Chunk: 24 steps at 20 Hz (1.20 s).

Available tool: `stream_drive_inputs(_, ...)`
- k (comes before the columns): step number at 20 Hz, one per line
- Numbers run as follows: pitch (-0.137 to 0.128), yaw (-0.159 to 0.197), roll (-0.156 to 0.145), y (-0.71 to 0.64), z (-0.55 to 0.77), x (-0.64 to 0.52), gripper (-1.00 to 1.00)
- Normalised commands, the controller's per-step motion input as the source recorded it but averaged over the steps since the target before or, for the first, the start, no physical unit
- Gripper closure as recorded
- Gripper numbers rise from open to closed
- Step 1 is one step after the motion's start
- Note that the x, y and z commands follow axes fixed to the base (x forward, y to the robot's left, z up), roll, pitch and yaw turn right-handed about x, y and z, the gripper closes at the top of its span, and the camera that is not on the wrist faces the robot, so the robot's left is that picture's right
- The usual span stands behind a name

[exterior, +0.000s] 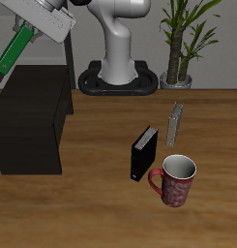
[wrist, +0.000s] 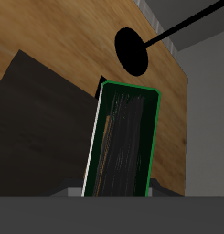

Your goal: Place the green book flat on top of the shelf

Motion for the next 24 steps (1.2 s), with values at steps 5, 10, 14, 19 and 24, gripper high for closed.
stream_drive_inputs(5,0.064,-0.009,-0.063,-0.25,-0.30,0.30,1.00)
stream_drive_inputs(10,0.078,0.031,0.028,0.06,-0.48,0.24,1.00)
stream_drive_inputs(14,0.136,0.019,0.081,0.20,-0.56,0.32,1.00)
stream_drive_inputs(19,0.148,0.013,0.112,0.34,-0.56,0.20,-1.00)
stream_drive_inputs(24,0.133,-0.043,0.084,0.32,-0.37,0.25,-1.00)
